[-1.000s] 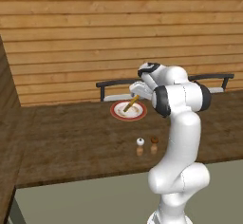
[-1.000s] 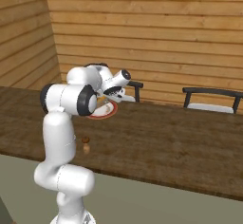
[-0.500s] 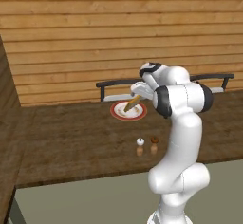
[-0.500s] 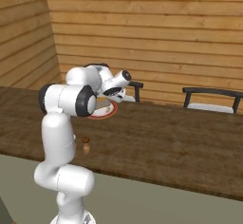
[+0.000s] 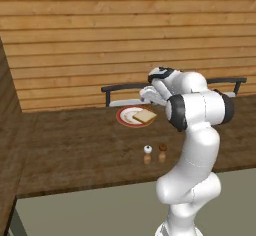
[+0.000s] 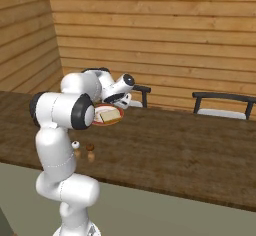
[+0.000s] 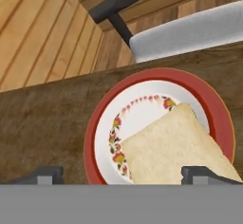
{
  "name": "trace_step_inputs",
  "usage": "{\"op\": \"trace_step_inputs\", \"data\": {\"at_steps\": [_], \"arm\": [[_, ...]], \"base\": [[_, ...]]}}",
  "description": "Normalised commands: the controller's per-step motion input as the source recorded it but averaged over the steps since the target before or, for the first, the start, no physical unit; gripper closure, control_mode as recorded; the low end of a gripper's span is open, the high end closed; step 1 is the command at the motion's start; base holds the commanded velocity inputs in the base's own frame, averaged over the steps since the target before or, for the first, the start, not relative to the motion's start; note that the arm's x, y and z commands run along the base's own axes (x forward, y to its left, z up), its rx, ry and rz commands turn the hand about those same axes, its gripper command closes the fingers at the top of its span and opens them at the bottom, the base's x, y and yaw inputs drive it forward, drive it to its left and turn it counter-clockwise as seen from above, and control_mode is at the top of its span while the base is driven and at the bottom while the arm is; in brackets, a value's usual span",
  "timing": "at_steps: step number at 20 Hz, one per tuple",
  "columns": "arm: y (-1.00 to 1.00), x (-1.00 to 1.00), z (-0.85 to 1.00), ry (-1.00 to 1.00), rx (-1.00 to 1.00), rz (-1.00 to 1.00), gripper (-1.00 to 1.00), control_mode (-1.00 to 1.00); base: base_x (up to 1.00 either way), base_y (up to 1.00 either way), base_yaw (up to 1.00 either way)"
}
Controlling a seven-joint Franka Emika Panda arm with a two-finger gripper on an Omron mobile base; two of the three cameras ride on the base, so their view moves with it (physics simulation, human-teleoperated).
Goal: Start the toaster. Once the lever pops up, take the bread to the plate on the dining counter.
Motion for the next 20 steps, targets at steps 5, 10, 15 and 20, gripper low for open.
{"op": "trace_step_inputs", "data": {"at_steps": [5,10,15,20], "arm": [[0.0,-0.07,0.38,0.0,-0.13,-0.1,-1.0,-1.0],[-0.01,-0.14,0.41,0.0,-0.12,-0.1,-1.0,-1.0],[-0.35,-0.42,0.29,0.0,-0.11,-0.06,-1.0,-1.0],[-0.48,-0.52,0.37,0.0,-0.1,-0.03,-1.0,-1.0]], "base": [[0.0,0.0,0.0],[0.0,0.0,0.0],[0.0,0.0,0.0],[0.0,0.0,0.0]]}}
